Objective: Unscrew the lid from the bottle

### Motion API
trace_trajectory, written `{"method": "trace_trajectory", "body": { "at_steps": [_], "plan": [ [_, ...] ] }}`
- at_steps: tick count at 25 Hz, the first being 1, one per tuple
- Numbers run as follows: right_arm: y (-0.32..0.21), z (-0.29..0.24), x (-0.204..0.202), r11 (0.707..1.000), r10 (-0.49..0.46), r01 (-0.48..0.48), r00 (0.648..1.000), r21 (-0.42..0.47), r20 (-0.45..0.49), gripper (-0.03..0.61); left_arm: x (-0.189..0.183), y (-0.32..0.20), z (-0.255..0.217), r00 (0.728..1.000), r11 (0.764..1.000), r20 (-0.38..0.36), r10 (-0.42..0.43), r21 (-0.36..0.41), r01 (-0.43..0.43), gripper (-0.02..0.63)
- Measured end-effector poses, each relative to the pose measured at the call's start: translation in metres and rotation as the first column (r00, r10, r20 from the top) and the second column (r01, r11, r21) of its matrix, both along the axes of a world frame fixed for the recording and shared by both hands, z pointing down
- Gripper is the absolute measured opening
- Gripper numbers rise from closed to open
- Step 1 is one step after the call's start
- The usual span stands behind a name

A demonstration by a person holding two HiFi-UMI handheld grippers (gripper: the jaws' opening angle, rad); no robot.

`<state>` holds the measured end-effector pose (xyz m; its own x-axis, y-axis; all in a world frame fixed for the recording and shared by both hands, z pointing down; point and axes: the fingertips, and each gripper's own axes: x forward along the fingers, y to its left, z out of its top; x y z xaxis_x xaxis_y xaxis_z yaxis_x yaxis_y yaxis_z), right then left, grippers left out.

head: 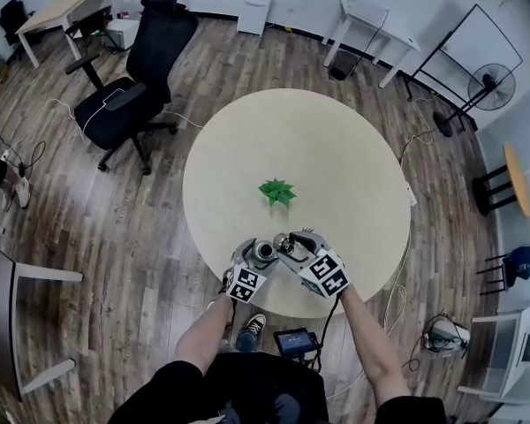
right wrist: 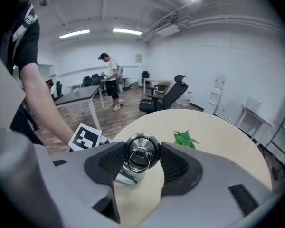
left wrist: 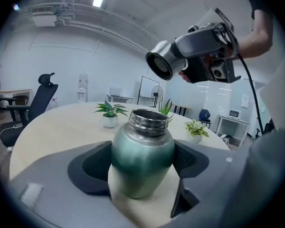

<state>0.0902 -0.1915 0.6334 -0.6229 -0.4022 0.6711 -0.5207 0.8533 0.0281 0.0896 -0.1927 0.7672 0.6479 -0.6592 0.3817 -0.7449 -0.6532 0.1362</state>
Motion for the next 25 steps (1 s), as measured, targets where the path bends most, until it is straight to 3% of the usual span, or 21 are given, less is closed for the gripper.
{"method": "trace_trajectory", "body": {
  "at_steps": [3,7,10,12,21,25],
  "plan": [
    [0.002,-0.007,0.017,0.975,0.204,-0.213,0.97,0.059,0.13,0.233,0.0,0.0,0.0,1.0,1.0,0.002,0.0,0.001,0.0,0.382],
    [0.01,-0.009,0.045,0.88,0.418,-0.459,0.87,0.121,0.26,0.233,-0.001,0.0,0.001,1.0,1.0,0.001,-0.001,0.0,0.001,0.382],
    [0.021,-0.009,0.061,0.809,0.508,-0.567,0.807,0.154,0.3,0.233,-0.002,0.0,0.0,1.0,1.0,0.001,-0.004,-0.003,0.004,0.382],
    [0.027,-0.008,0.065,0.781,0.544,-0.607,0.777,0.148,0.316,0.233,-0.002,0.0,-0.001,1.0,1.0,0.003,-0.003,0.001,0.003,0.382],
    [0.044,-0.003,0.069,0.747,0.599,-0.659,0.724,0.087,0.342,0.233,-0.005,0.0,-0.006,1.0,1.0,0.001,-0.007,0.019,0.007,0.4],
    [0.049,-0.005,0.07,0.743,0.6,-0.664,0.718,0.087,0.352,0.233,-0.011,0.01,-0.026,1.0,0.996,-0.007,0.007,0.087,-0.006,0.403]
  ]
}}
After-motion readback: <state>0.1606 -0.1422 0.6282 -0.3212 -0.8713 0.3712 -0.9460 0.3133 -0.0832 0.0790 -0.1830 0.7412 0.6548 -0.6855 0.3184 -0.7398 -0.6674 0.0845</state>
